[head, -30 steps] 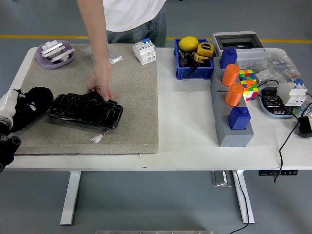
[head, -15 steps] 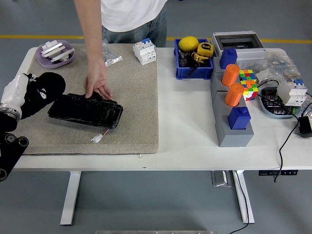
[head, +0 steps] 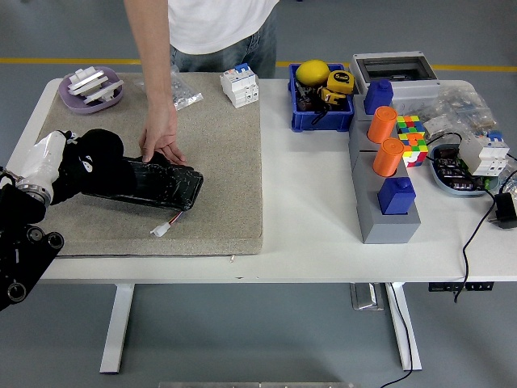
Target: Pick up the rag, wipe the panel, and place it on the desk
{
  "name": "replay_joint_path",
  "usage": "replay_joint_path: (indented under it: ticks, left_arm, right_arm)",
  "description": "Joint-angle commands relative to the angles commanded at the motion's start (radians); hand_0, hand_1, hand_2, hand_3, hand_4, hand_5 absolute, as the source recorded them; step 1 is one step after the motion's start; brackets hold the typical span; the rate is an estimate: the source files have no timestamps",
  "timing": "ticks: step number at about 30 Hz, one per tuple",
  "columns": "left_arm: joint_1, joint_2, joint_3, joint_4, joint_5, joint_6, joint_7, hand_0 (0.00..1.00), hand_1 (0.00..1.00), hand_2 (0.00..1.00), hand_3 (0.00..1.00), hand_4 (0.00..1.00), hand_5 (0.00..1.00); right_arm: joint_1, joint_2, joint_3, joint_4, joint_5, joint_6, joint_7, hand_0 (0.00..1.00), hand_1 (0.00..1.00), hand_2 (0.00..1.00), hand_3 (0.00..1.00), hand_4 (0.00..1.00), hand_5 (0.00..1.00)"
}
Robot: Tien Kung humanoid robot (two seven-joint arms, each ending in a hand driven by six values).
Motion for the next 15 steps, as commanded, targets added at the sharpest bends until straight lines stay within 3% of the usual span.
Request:
replay_joint_path:
  ticks: [6,15]
  left_arm:
    - [0.016,-0.014,0.035,-0.038,0.0,-0.006,0.012,0.244,0.493,0.566,0.45,0.008,0.002]
    - [0.024,-0.013,0.19,-0.138,-0.013,-0.014,0.032,0.246,0.497,0.568,0.455,0.011,0.002]
  right_arm:
    - [-0.001,0.0,0.001,0.0,-0.001,0.0,0.002,0.751,0.621,0.628,0.559,0.911,0.427]
    - [0.001,-0.003,-0.004,0.001,-0.002,0.001,0.003,0.751,0.621,0.629,0.559,0.912,0.427]
